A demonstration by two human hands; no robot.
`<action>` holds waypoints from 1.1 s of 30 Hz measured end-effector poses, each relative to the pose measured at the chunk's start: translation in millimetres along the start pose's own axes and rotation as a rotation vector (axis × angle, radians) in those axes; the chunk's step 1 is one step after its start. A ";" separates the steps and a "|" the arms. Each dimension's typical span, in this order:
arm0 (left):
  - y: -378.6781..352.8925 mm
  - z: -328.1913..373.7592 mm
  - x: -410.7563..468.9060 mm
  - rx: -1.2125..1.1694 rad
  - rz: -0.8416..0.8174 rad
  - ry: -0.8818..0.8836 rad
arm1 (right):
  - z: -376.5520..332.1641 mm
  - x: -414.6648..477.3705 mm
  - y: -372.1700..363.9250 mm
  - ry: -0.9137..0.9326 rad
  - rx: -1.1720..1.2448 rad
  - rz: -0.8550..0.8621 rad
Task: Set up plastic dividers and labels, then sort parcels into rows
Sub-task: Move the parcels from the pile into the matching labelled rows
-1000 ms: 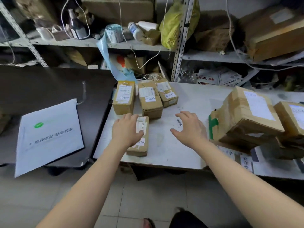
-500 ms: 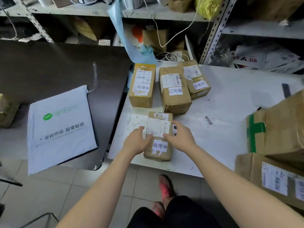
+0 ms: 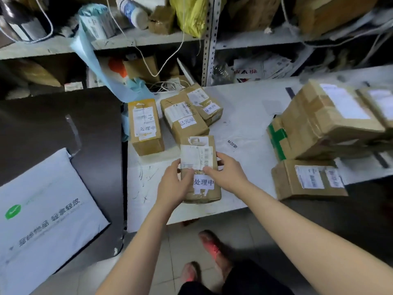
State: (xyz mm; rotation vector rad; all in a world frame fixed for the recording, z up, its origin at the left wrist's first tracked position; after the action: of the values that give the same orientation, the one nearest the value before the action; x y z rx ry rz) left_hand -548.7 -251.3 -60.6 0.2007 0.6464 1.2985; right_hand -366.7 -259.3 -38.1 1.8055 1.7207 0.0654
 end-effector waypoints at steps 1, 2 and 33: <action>-4.3 11.2 -0.8 0.011 -0.016 -0.045 | -1.3 -9.1 12.8 -0.001 0.014 0.044; -9.5 24.0 -2.1 0.024 -0.032 -0.088 | -2.0 -19.1 26.1 -0.001 0.027 0.088; -415.7 271.5 -181.3 -0.161 -0.317 -0.293 | 266.2 -232.6 429.5 -0.036 0.220 0.369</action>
State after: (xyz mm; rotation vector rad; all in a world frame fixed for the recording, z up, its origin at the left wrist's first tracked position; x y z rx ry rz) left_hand -78.4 -479.7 16.8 0.1453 0.3067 0.9847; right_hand 98.3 -554.6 39.7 2.2555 1.3945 -0.0025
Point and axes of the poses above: each hand's wrist, its own x-axis towards the middle knuckle, its own y-axis out of the back of the hand, z = x × y, the point moved 1 cm from there along x, towards the middle knuckle, and after that the axes turned 3 degrees about -z, right-handed, at the moved point
